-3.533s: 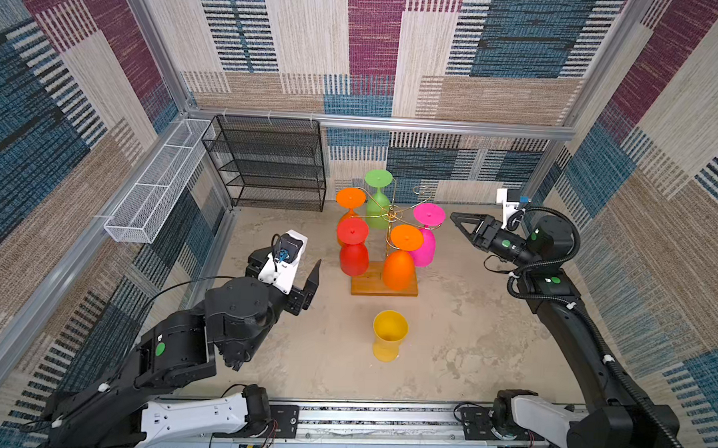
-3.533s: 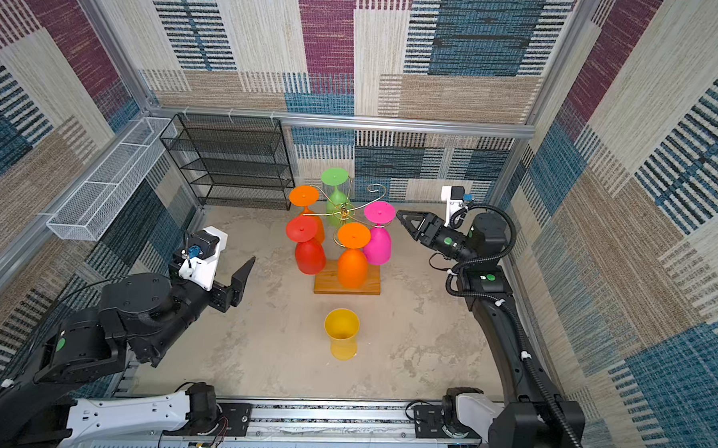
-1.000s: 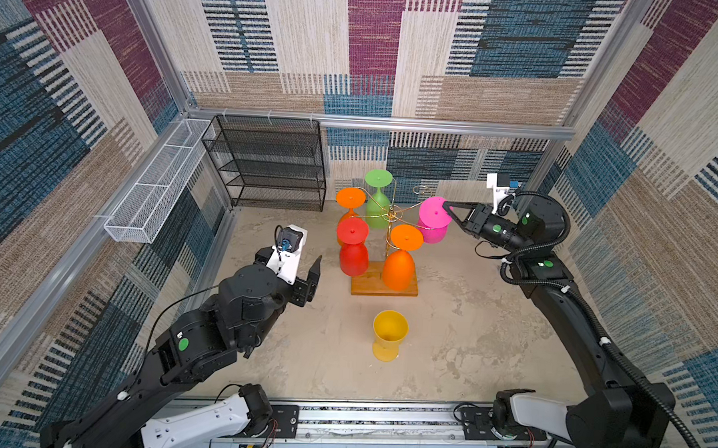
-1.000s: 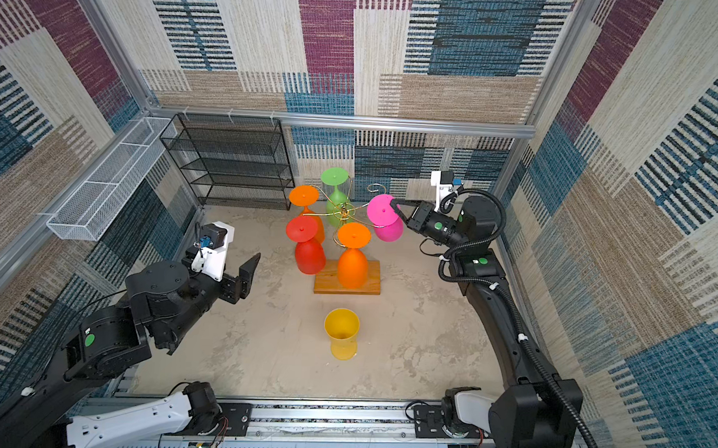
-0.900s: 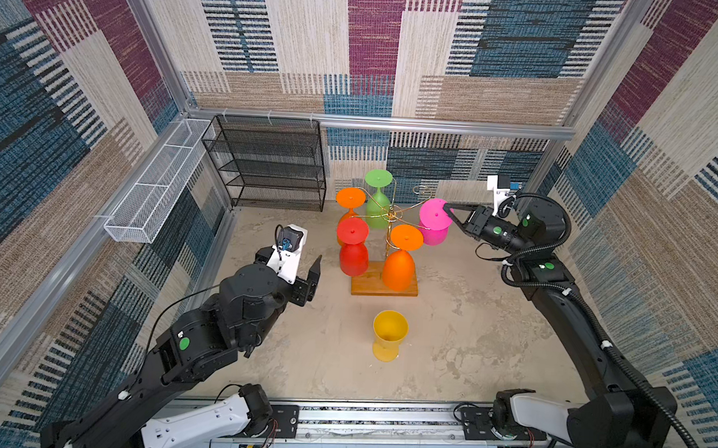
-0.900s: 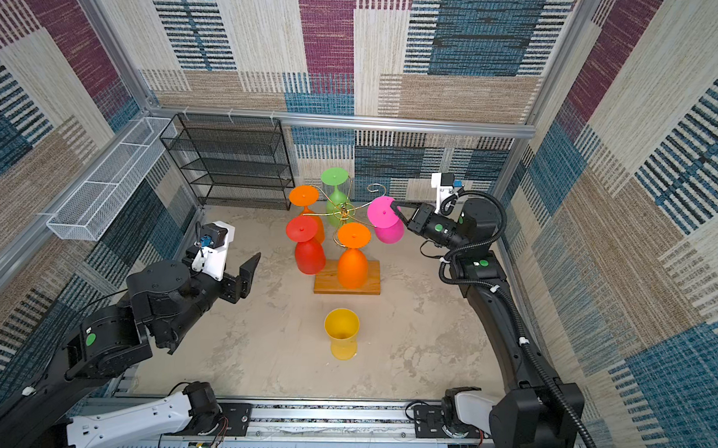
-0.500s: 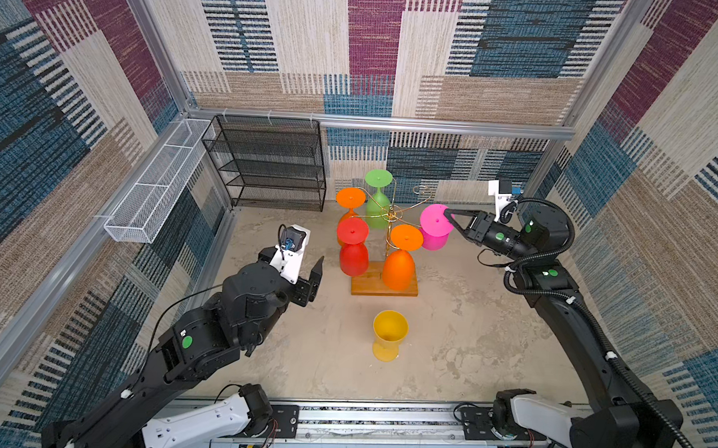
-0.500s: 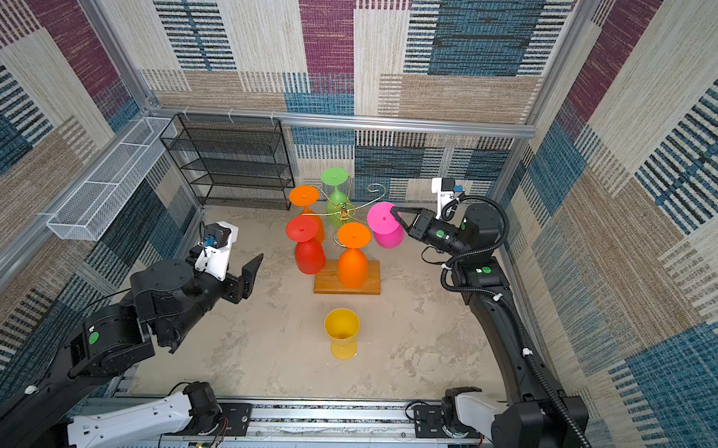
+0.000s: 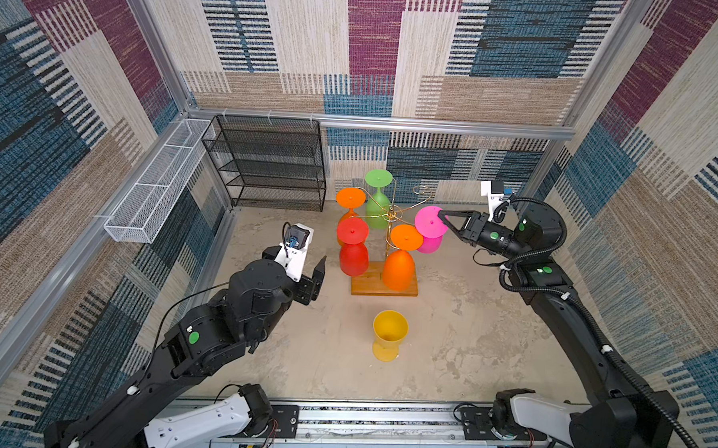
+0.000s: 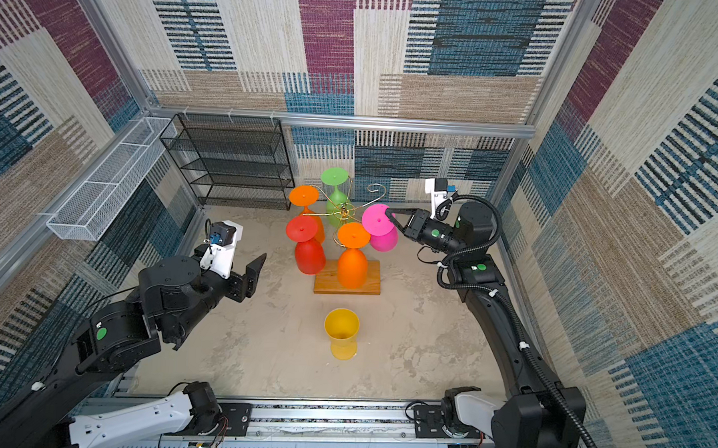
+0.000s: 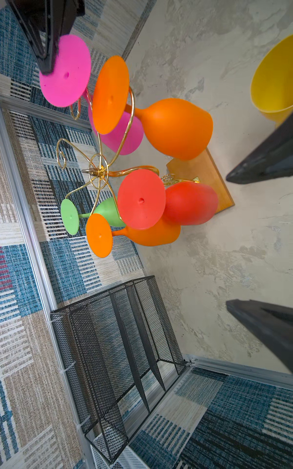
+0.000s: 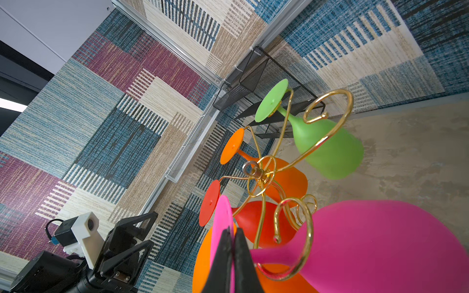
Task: Take the wine glass off the wine glass rack
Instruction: 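Close the right gripper on the pink glass's foot on the rack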
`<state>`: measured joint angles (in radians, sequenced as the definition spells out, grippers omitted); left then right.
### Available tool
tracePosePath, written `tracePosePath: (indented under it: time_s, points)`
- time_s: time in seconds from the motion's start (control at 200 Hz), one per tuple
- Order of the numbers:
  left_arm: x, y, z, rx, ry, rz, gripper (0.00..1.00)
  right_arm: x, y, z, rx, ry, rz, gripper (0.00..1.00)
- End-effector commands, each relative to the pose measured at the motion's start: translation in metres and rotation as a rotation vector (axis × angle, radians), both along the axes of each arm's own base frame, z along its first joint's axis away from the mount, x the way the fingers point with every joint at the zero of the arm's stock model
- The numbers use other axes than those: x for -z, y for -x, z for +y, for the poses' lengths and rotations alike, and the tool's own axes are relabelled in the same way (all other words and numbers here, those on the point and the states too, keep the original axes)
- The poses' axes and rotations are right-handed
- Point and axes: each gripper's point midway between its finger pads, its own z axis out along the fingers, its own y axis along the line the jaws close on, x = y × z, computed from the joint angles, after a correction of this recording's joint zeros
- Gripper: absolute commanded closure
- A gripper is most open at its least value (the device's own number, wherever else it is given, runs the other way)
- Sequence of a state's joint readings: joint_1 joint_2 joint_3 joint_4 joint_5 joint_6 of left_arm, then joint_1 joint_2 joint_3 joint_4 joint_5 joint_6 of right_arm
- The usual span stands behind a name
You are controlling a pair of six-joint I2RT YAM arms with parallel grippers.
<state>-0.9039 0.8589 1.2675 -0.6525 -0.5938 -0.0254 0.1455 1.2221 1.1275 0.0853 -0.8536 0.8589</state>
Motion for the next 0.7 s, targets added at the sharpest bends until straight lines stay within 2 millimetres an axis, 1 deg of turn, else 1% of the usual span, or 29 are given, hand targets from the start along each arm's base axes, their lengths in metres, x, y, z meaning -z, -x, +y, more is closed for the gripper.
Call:
tracePosePath:
  time_s: [0.0,0.356,0.691]
  points:
    - [0.000,0.000,-0.002,0.008,0.019,0.011,0.26,-0.014,0.000,0.004,-0.021,-0.020,-0.041,1.00]
    - [0.005,-0.002,0.001,-0.003,0.015,0.023,0.26,-0.025,-0.014,0.014,-0.041,-0.025,-0.056,1.00]
    - [0.009,-0.003,0.003,-0.004,0.013,0.038,0.26,-0.024,-0.038,0.015,-0.017,-0.008,-0.059,1.00]
